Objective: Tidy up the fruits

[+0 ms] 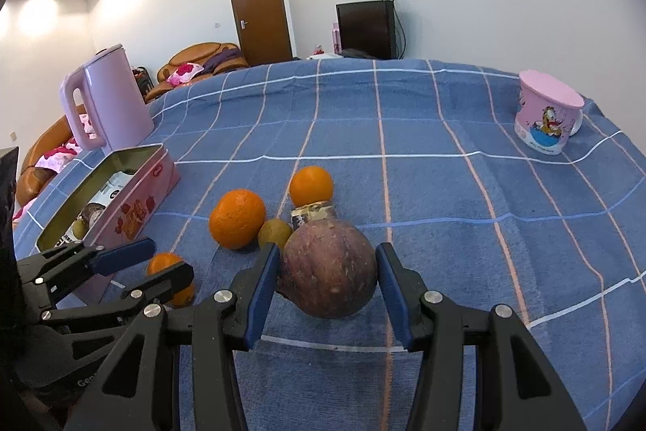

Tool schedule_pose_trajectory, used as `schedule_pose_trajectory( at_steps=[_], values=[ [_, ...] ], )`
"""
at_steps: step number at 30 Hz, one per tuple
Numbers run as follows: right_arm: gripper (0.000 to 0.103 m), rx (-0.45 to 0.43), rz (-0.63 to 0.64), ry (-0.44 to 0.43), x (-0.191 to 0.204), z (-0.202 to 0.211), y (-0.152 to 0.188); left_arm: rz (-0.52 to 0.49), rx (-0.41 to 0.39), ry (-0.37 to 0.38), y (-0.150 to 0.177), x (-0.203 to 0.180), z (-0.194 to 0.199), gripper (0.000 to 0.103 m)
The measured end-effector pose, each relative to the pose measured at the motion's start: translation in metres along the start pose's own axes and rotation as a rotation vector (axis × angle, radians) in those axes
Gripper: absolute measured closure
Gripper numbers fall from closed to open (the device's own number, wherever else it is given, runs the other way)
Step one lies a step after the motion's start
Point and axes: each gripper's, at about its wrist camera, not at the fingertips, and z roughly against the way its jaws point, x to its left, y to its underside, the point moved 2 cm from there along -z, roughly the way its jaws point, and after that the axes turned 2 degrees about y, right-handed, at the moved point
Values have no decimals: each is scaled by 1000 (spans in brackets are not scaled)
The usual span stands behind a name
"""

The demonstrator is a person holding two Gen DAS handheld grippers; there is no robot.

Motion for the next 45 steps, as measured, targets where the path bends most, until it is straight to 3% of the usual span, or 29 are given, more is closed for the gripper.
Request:
schedule_pose_trajectory(
  at_steps=[7,45],
  values=[
    [52,-3,2,-10,0,1,0,16,-6,15,0,4,2,68],
    [52,-184,56,-59,11,35,1,63,-192,-100,2,16,36,68]
  ],
)
